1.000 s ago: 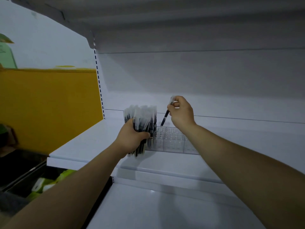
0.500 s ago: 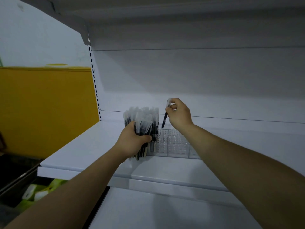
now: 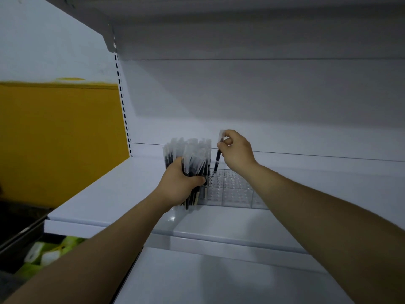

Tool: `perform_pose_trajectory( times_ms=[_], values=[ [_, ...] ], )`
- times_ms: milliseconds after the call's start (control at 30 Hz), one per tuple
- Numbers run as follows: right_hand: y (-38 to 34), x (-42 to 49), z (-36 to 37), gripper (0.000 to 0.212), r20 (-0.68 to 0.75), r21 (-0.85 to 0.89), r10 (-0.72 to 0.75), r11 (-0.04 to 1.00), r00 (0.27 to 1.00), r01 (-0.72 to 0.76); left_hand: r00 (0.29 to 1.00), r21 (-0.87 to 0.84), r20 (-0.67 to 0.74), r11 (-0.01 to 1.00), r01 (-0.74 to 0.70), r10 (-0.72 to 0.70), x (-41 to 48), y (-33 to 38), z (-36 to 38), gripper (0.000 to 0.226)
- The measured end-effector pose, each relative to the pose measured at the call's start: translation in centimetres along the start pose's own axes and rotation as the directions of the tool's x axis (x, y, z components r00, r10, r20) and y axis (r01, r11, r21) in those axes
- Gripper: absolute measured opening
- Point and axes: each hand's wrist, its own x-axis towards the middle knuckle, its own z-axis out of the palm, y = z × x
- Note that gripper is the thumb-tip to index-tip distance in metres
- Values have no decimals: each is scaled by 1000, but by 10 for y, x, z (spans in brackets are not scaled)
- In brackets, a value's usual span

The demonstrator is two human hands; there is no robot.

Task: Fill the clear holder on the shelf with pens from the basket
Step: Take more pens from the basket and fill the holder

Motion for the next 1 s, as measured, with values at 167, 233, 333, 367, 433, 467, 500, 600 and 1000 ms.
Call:
perform_pose_trajectory(
  times_ms=[167,233,333,367,433,467,500,600,1000],
  values=[
    [5,0,10,20,71,-99,36,995,997,-28,1000,1,-14,1000,9,-9,0,-3,0,32],
    [7,2,13,19,95,-178,74,982,993,-56,1000,4,-13,1000,6,-6,-1,-3,-2,33],
    [10,4,16,22,126,-311,139,946,982,-94,1000,5,-21,1000,15,-15,-1,-4,-4,32],
    [10,3,16,27,122,-323,144,941,982,-98,1000,3,-25,1000,18,-18,-1,-3,-5,33],
    [4,-2,13,36,57,-292,85,954,995,-65,999,-6,-32,1000,25,-25,-2,-2,-6,35],
    [-1,-8,10,32,-2,-252,12,968,1000,-12,999,-7,-37,1000,22,-22,-2,-1,-7,34],
    [-7,-14,6,24,-62,-203,-71,978,996,57,999,-4,-45,1000,18,-18,-2,0,-7,32],
    [-27,-35,-4,18,-47,-68,-165,984,985,162,997,-3,-71,1000,4,-4,-2,7,-5,28],
    [-40,-56,-18,7,252,60,-75,996,965,62,999,-63,-30,998,16,-18,-3,16,5,35]
  ],
)
